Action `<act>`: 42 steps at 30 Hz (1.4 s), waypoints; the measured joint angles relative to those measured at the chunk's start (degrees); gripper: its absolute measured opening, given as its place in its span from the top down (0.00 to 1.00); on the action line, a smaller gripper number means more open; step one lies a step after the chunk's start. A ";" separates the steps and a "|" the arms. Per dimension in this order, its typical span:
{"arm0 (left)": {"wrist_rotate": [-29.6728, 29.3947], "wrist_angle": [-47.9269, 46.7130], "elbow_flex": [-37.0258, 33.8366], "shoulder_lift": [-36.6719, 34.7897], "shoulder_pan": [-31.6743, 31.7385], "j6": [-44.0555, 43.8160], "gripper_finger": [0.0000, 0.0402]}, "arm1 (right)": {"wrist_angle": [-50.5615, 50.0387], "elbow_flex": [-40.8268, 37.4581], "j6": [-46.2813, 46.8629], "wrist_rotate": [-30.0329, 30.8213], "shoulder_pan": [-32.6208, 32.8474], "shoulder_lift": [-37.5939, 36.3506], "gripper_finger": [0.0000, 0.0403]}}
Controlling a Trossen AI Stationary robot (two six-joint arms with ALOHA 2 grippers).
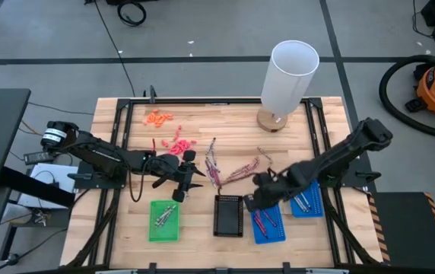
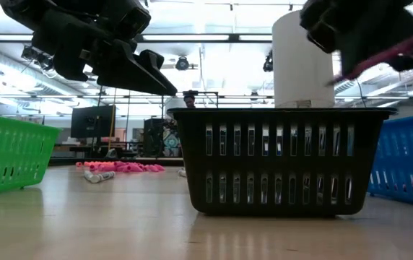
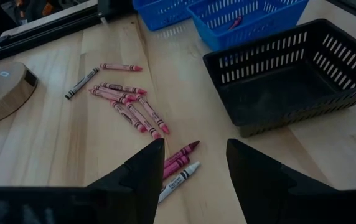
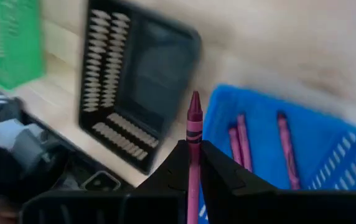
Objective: Sort crayons
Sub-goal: Put the red crayon into the left blue bin, then put the pink crayon into the black bin
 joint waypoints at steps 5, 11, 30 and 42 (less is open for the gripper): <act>0.00 0.06 0.00 0.00 0.02 -0.09 0.54 | 2.89 -0.04 5.78 -0.21 4.29 5.08 0.93; 0.00 -0.03 0.00 0.00 0.00 -0.71 0.54 | 2.98 -0.04 10.06 -2.62 7.07 8.80 0.93; 0.20 0.94 0.00 0.00 -0.04 -2.05 0.54 | -1.93 -0.04 8.05 -3.98 4.70 7.30 0.74; 0.20 1.11 -0.61 0.04 -0.04 -1.57 0.54 | -17.71 -0.02 6.00 8.47 -3.71 2.70 0.73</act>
